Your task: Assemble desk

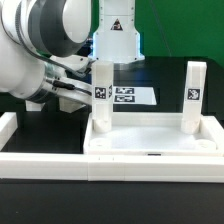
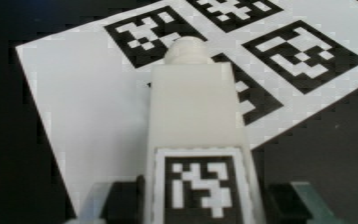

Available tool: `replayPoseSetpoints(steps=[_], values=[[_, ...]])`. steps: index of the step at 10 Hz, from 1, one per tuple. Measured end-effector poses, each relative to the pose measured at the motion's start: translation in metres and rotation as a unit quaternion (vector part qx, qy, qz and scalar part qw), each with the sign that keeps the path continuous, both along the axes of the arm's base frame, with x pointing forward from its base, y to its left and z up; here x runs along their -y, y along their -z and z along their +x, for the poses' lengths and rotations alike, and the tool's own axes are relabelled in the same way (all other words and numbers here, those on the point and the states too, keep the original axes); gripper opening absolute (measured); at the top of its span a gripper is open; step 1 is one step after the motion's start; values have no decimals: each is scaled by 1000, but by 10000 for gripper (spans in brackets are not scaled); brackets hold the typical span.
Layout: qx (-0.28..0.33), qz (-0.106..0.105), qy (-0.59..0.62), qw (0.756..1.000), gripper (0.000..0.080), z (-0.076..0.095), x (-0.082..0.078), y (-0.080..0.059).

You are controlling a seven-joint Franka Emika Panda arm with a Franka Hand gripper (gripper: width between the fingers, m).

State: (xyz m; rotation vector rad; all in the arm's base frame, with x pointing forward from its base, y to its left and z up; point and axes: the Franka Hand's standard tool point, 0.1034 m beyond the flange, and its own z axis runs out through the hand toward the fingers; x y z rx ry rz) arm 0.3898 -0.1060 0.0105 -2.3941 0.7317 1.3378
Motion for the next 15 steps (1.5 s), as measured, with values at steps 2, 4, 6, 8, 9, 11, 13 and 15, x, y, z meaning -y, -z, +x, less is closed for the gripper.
replayPoseSetpoints(steps=[2, 4, 6, 8, 9, 11, 13, 15], values=[[-1, 23, -4, 1000, 285, 10, 5, -23], [-1, 37, -10, 999, 287, 27, 9, -47], [12, 31, -13, 999, 287, 37, 12, -49], [22, 24, -14, 999, 287, 39, 13, -47], [31, 23, -17, 999, 287, 41, 15, -45], [125, 10, -59, 990, 287, 67, 21, -52], [184, 7, -76, 980, 287, 83, 24, -72], [249, -40, -76, 965, 287, 90, 29, -68]])
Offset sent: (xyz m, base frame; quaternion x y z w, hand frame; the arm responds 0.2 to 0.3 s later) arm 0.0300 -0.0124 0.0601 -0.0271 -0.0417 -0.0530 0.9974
